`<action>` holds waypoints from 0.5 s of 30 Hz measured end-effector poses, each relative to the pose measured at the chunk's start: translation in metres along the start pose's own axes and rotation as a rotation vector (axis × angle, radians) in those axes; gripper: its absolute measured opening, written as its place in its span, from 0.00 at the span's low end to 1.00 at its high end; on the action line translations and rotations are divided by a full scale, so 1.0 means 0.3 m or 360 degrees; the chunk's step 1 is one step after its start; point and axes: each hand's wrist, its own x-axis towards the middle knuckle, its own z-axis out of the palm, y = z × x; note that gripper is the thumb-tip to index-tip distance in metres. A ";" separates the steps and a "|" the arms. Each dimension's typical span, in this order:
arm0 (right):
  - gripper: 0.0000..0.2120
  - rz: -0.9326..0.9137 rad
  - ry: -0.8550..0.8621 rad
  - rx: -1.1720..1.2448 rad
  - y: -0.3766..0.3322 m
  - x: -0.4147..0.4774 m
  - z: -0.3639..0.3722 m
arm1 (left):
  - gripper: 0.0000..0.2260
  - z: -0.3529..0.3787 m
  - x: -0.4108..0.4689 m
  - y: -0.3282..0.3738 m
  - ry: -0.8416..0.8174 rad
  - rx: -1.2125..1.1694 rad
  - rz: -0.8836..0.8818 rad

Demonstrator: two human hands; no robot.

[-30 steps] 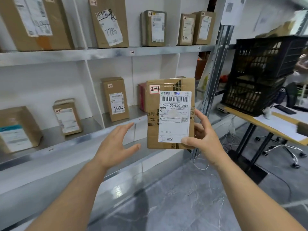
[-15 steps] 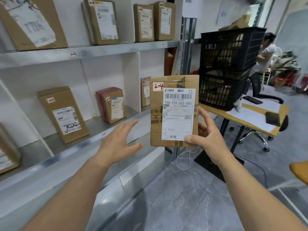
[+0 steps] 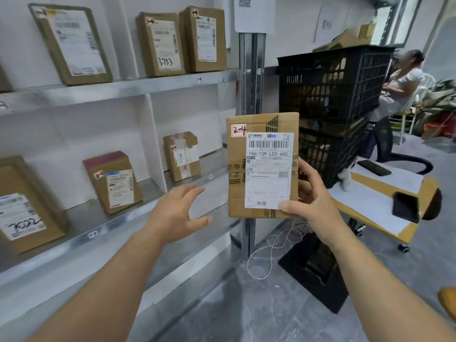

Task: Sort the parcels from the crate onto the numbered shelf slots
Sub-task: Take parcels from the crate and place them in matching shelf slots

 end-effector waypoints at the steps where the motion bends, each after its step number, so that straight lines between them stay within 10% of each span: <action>1: 0.44 0.0002 -0.0021 -0.0006 0.014 0.028 -0.034 | 0.35 0.015 0.027 0.020 0.0008 0.0025 -0.0028; 15: 0.42 -0.0003 -0.0234 0.0052 0.220 0.397 -0.150 | 0.37 0.143 0.301 0.042 0.0087 0.0316 -0.0258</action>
